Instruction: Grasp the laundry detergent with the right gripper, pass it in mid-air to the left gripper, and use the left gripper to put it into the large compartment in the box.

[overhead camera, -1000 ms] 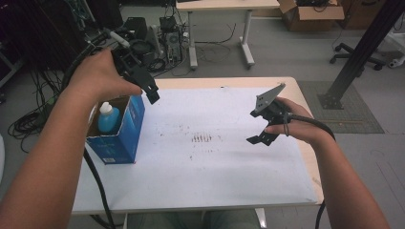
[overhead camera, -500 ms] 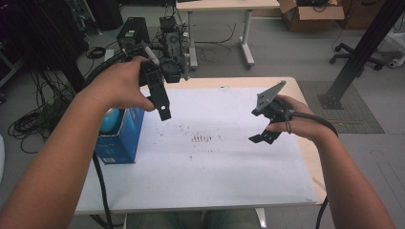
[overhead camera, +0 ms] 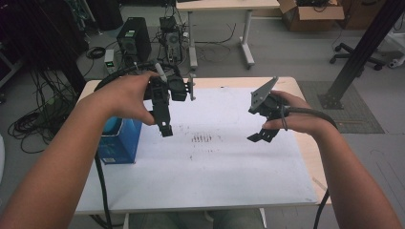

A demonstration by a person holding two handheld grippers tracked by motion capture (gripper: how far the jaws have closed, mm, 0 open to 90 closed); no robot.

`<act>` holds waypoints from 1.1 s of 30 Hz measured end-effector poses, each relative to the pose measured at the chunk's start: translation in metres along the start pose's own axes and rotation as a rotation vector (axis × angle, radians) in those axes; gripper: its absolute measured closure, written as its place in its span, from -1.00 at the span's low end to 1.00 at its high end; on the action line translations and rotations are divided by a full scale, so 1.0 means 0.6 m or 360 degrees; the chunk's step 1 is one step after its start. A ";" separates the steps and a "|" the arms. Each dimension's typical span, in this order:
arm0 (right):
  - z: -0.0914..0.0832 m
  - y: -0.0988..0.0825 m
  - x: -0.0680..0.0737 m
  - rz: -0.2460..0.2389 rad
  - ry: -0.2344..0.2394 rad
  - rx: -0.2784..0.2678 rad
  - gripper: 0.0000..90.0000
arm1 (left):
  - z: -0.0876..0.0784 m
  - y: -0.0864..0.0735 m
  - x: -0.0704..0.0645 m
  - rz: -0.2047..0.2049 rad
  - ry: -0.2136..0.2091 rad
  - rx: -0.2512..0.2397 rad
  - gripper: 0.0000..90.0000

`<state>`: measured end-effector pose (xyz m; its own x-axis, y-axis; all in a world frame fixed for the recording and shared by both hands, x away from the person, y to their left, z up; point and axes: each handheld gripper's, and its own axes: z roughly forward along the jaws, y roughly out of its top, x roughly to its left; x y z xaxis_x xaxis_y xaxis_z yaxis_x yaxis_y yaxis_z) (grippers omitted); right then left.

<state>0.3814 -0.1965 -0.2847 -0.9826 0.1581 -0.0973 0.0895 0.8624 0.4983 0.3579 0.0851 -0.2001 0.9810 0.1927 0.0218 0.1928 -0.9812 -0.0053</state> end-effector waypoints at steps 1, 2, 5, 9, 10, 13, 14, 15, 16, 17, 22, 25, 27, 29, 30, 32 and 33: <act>0.000 0.001 0.000 -0.0007 0.0000 0.0007 -0.94 | 0.003 0.003 -0.001 0.0017 0.0000 0.0004 -1.00; 0.000 0.003 0.000 -0.0008 0.0001 0.0016 -0.94 | 0.006 0.005 -0.002 0.0029 -0.0010 0.0007 -0.99; 0.001 0.006 0.000 -0.0020 0.0014 0.0044 -0.94 | 0.017 0.014 -0.001 0.0077 -0.0017 0.0009 -1.00; 0.003 0.010 -0.002 -0.0043 0.0018 0.0104 -0.93 | 0.040 0.026 0.003 0.0124 -0.0034 0.0040 -1.00; 0.004 0.011 -0.003 -0.0045 0.0022 0.0109 -0.93 | 0.045 0.028 0.004 0.0130 -0.0035 0.0049 -1.00; 0.005 0.013 -0.007 -0.0055 0.0032 0.0128 -0.93 | 0.058 0.033 0.008 0.0152 -0.0033 0.0066 -0.99; 0.006 0.014 -0.008 -0.0056 0.0036 0.0136 -0.93 | 0.061 0.033 0.009 0.0159 -0.0030 0.0059 -1.00; 0.007 0.014 -0.009 -0.0061 0.0039 0.0145 -0.93 | 0.062 0.034 0.010 0.0164 -0.0033 0.0059 -1.00; 0.008 0.015 -0.010 -0.0063 0.0044 0.0152 -0.93 | 0.063 0.034 0.011 0.0164 -0.0031 0.0061 -1.00; 0.010 0.015 -0.010 -0.0062 0.0052 0.0159 -0.93 | 0.064 0.034 0.012 0.0162 -0.0028 0.0060 -1.00; 0.016 0.016 -0.011 -0.0068 0.0067 0.0196 -0.93 | 0.063 0.030 0.016 0.0146 -0.0029 0.0056 -1.00; 0.018 0.016 -0.012 -0.0065 0.0067 0.0206 -0.93 | 0.063 0.028 0.018 0.0138 -0.0026 0.0052 -0.99; 0.018 0.015 -0.012 -0.0059 0.0069 0.0214 -0.93 | 0.062 0.026 0.019 0.0136 -0.0020 0.0049 -1.00; 0.019 0.015 -0.013 -0.0060 0.0072 0.0226 -0.92 | 0.062 0.024 0.020 0.0132 -0.0018 0.0043 -0.99; 0.019 0.015 -0.013 -0.0060 0.0069 0.0232 -0.92 | 0.062 0.023 0.021 0.0131 -0.0015 0.0044 -0.99; 0.019 0.016 -0.014 -0.0059 0.0070 0.0239 -0.93 | 0.063 0.021 0.023 0.0123 -0.0023 0.0038 -1.00; 0.018 0.016 -0.015 -0.0069 0.0072 0.0241 -0.92 | 0.064 0.020 0.023 0.0122 -0.0022 0.0033 -1.00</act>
<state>0.3927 -0.1844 -0.2884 -0.9921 0.1002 -0.0751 0.0669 0.9312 0.3583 0.3744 0.0764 -0.2383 0.9931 0.1170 0.0067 0.1172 -0.9927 -0.0271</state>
